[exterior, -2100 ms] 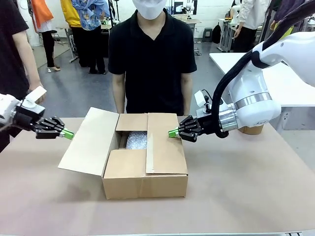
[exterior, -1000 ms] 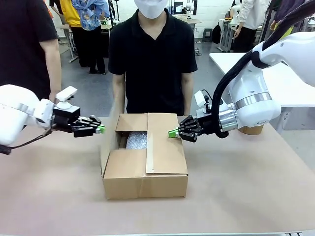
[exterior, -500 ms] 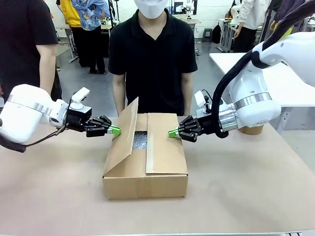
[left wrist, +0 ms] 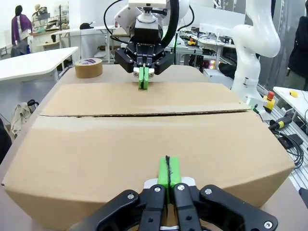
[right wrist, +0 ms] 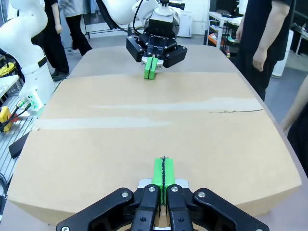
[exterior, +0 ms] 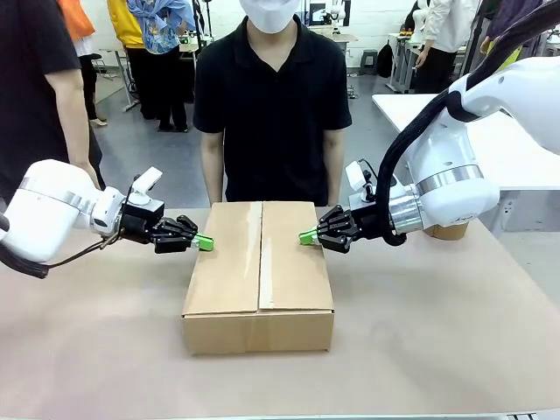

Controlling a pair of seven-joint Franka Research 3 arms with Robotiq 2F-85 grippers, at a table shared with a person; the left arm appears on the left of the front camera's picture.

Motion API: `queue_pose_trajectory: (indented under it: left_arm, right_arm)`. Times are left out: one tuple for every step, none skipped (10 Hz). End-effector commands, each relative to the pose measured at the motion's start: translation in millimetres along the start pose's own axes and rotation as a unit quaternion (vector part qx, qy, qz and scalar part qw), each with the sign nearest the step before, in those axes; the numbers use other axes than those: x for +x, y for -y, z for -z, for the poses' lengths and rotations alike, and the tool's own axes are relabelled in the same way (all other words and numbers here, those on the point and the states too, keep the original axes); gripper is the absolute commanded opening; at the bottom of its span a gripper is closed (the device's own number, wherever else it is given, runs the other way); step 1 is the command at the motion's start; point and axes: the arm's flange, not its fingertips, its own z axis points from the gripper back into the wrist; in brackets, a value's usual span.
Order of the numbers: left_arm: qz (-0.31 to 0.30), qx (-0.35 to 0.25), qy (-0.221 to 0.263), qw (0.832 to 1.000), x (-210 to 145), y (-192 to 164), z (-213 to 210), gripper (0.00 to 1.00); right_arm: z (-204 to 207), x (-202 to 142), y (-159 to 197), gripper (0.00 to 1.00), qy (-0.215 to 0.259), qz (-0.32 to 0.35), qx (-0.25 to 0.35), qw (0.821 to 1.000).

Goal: Wrap the clocks to prevent damage.
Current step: Push the left (or right) flap of the Package Box to close it.

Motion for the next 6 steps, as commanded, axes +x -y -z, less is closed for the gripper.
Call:
queue_pose_trajectory:
  left_arm:
    - [0.020,0.007,-0.014,1.000,-7.2,-1.9,-0.2,0.01]
    - [0.019,0.010,-0.020,1.000,-5.2,-3.7,-2.3,0.01]
    - [0.011,0.002,-0.022,1.000,-1.9,-3.3,-6.1,0.01]
    - [0.002,0.001,0.000,1.000,1.3,-1.0,-0.8,0.01]
    - [0.002,0.001,0.000,1.000,1.3,-1.0,-0.8,0.01]
    - [0.002,0.001,0.000,1.000,1.3,-1.0,-0.8,0.01]
  right_arm:
    - [2.7,-2.8,-0.2,0.01,-0.002,0.010,-0.004,1.000]
    - [2.7,-2.8,-0.2,0.01,-0.002,0.010,-0.004,1.000]
    - [2.7,-2.8,-0.2,0.01,-0.002,0.010,-0.004,1.000]
    - [2.7,-2.8,-0.2,0.01,-0.002,0.010,-0.004,1.000]
    - [2.7,-2.8,-0.2,0.01,-0.002,0.010,-0.004,1.000]
    - [2.7,-2.8,-0.2,0.01,-0.002,0.010,-0.004,1.000]
